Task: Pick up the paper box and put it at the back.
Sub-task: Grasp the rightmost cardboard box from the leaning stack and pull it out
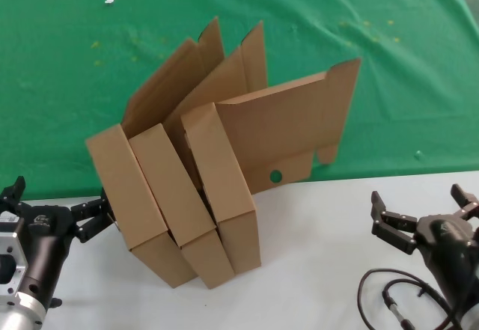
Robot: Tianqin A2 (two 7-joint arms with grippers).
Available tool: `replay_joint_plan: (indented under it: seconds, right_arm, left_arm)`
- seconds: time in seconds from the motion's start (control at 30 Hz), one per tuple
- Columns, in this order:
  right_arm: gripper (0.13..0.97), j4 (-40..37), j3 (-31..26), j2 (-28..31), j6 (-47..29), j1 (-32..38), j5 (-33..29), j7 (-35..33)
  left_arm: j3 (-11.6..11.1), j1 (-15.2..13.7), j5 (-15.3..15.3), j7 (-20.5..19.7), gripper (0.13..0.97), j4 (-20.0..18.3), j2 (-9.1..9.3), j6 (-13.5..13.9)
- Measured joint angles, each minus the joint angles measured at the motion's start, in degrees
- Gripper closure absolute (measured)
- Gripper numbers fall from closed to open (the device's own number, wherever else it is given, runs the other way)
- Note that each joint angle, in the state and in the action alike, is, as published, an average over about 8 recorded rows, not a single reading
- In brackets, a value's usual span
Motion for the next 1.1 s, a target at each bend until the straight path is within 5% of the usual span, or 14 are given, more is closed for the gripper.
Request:
replay_joint_plan:
  seconds: [0.83,1.1]
  right_arm:
    - [0.129,0.0,0.0,0.0,0.0,0.0,0.0,0.0]
    - [0.129,-2.23,2.52,-0.28,-4.44,2.48,0.64,-2.98]
  left_arm:
    - [0.0,0.0,0.0,0.0,0.144,0.0,0.0,0.0]
    - [0.0,0.0,0.0,0.0,0.22,0.0,0.0,0.0]
